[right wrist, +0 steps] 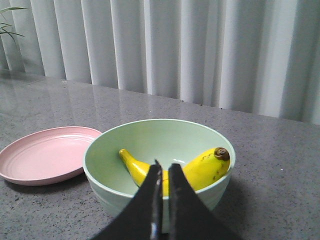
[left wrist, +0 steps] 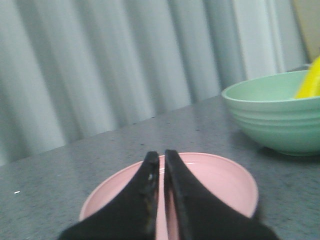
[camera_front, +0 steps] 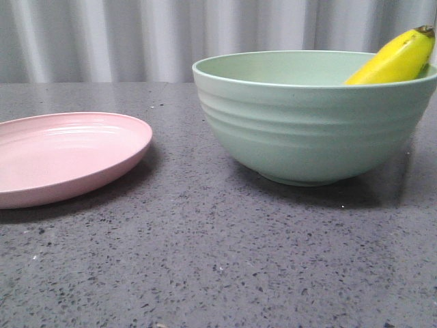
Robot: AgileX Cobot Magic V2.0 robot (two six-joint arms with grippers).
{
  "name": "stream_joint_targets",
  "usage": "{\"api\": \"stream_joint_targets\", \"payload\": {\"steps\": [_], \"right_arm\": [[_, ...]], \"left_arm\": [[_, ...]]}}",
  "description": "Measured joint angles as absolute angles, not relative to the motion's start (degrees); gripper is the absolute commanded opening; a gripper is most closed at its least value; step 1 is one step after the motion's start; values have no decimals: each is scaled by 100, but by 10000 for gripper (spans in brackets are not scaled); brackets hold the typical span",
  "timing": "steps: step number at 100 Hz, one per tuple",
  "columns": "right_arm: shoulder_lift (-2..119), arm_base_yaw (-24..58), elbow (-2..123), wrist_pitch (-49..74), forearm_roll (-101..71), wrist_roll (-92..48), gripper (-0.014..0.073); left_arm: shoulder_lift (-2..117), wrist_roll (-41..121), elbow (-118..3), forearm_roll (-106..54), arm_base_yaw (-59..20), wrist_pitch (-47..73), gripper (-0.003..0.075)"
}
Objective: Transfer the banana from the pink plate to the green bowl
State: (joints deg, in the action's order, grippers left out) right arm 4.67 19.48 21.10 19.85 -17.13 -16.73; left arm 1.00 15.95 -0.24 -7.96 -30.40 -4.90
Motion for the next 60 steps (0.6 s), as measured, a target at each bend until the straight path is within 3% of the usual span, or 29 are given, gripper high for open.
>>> {"api": "stream_joint_targets", "payload": {"steps": [17, 34, 60], "right_arm": [[467, 1948, 2110, 1985, -1713, -1673, -64], [467, 1948, 2110, 1985, -1713, -1673, -64], [467, 1948, 2100, 1989, -1710, -1673, -64]], "left_arm": [[100, 368, 0, -180, -1851, -584, -20], [19, 143, 0, 0, -800, -277, -20], [-25, 133, 0, 52, -33, 1119, -20]]}}
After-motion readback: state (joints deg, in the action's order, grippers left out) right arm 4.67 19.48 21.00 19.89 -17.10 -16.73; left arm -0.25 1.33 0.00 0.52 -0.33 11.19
